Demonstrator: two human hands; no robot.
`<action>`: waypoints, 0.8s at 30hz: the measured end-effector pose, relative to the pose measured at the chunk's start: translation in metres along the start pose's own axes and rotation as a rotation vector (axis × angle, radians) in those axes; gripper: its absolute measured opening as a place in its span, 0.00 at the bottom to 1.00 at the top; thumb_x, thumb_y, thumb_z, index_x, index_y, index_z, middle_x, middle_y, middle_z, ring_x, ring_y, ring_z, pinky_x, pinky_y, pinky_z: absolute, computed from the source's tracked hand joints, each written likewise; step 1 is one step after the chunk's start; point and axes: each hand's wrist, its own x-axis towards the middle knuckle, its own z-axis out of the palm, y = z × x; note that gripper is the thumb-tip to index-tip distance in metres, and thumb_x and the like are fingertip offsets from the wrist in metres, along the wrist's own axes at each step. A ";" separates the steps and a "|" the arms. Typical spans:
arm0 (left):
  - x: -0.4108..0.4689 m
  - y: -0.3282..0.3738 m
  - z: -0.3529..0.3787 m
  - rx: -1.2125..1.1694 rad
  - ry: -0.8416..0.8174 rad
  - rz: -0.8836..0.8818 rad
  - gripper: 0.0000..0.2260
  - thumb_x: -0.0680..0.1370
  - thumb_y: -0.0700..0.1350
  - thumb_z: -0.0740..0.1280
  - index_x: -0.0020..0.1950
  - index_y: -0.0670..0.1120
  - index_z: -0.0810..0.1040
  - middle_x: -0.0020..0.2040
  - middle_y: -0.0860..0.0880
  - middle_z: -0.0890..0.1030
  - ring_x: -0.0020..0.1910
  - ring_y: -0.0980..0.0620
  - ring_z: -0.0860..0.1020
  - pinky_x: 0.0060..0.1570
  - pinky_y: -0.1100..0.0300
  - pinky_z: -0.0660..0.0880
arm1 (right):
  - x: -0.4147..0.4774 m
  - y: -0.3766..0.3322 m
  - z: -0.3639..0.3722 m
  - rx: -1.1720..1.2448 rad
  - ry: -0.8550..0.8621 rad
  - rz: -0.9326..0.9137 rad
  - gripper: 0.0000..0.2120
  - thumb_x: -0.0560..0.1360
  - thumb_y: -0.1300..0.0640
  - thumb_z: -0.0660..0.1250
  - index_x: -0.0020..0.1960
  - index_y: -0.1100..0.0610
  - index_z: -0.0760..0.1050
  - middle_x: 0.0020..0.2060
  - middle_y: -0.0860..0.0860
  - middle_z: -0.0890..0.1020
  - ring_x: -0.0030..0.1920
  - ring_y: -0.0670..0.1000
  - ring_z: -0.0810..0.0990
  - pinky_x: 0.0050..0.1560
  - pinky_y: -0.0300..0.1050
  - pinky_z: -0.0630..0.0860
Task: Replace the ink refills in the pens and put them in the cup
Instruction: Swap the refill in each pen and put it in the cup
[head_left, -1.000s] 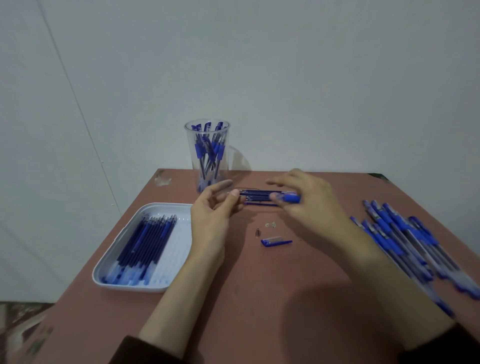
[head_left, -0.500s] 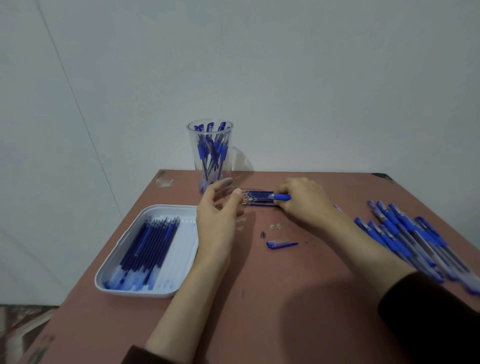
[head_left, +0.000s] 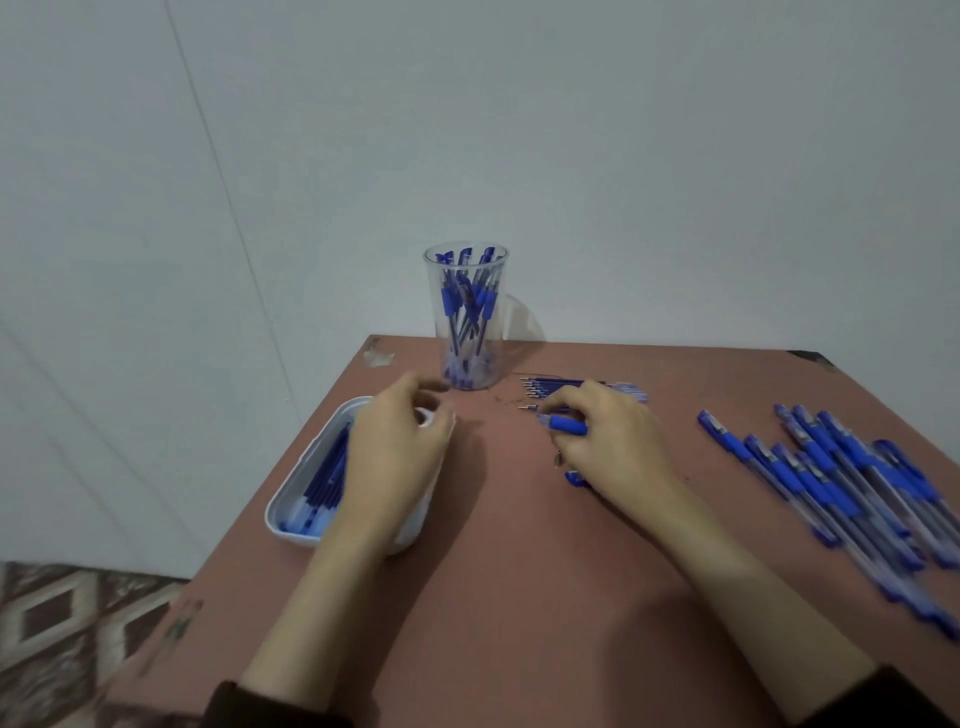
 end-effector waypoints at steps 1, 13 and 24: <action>0.002 -0.010 -0.011 0.195 -0.003 0.006 0.06 0.75 0.43 0.67 0.50 0.50 0.81 0.43 0.53 0.82 0.43 0.54 0.77 0.39 0.63 0.70 | -0.002 0.000 0.001 0.021 0.005 0.001 0.05 0.74 0.56 0.67 0.48 0.49 0.80 0.40 0.47 0.79 0.40 0.52 0.81 0.44 0.51 0.75; 0.005 -0.011 -0.030 0.841 -0.257 -0.085 0.14 0.73 0.43 0.63 0.29 0.45 0.64 0.31 0.48 0.69 0.37 0.45 0.70 0.33 0.59 0.64 | -0.012 0.002 -0.001 0.053 -0.016 0.028 0.06 0.74 0.57 0.67 0.47 0.48 0.80 0.38 0.47 0.79 0.43 0.52 0.79 0.45 0.50 0.75; 0.017 0.017 -0.028 -0.283 -0.180 -0.259 0.07 0.76 0.36 0.66 0.38 0.39 0.79 0.33 0.46 0.84 0.31 0.52 0.79 0.34 0.63 0.78 | -0.008 0.007 -0.010 0.088 -0.078 0.070 0.06 0.73 0.50 0.67 0.49 0.46 0.76 0.42 0.44 0.79 0.47 0.49 0.78 0.50 0.50 0.74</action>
